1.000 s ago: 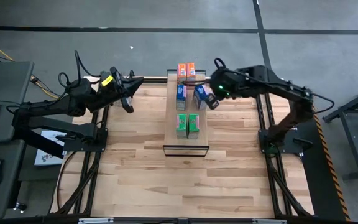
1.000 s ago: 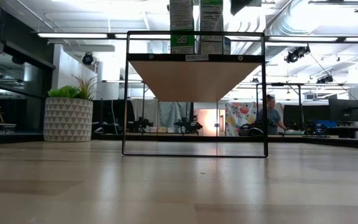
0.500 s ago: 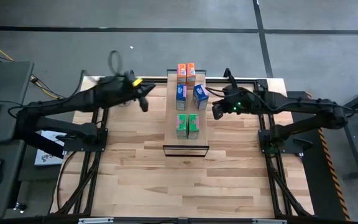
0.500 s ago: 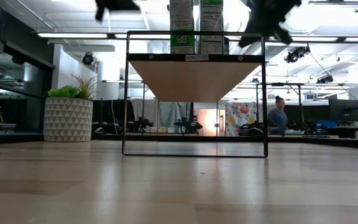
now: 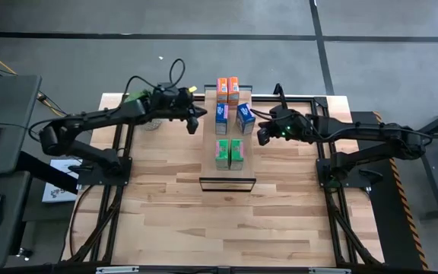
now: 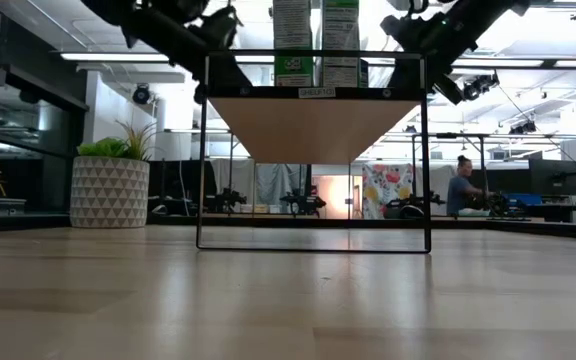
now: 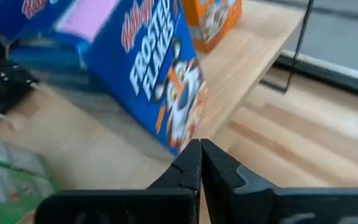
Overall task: Stack cereal on shelf
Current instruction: Put the blue cereal box on the shelf aligned with the other blue cereal box
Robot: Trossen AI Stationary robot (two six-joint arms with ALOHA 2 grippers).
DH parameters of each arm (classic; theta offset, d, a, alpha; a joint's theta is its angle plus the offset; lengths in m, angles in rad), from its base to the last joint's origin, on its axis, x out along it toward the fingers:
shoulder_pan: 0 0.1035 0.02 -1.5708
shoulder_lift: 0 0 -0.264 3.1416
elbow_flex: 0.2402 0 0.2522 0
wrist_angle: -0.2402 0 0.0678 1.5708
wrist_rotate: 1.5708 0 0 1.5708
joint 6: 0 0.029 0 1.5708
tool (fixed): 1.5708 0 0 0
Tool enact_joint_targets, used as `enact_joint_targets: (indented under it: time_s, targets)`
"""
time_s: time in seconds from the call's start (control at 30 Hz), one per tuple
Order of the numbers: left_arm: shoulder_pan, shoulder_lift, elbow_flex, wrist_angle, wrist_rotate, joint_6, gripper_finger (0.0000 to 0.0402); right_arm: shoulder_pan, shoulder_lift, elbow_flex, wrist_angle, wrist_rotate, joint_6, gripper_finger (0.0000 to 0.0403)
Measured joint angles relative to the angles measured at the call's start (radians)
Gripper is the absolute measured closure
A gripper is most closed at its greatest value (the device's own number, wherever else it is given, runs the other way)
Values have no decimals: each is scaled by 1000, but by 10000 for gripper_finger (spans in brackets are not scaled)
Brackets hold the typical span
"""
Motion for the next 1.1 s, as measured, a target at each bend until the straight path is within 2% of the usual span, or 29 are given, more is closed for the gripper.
enact_joint_targets:
  time_s: [0.17,0.27,0.47,0.63,0.83,1.1]
  targets:
    - [-20,43,-2,10,10,-27,401,-29,0,0,48,-30,-59,403]
    - [-37,46,-25,87,56,-55,401,-36,0,0,74,-39,-71,403]
    - [-59,46,-40,137,54,-60,402,-36,2,0,83,-41,-86,403]
    - [-58,45,-40,187,133,-39,401,-36,43,0,116,-81,-121,403]
    - [-58,45,-40,174,129,-34,401,-34,92,0,145,-145,-131,403]
    - [-58,72,-42,177,107,-33,401,-28,99,0,151,-117,-137,403]
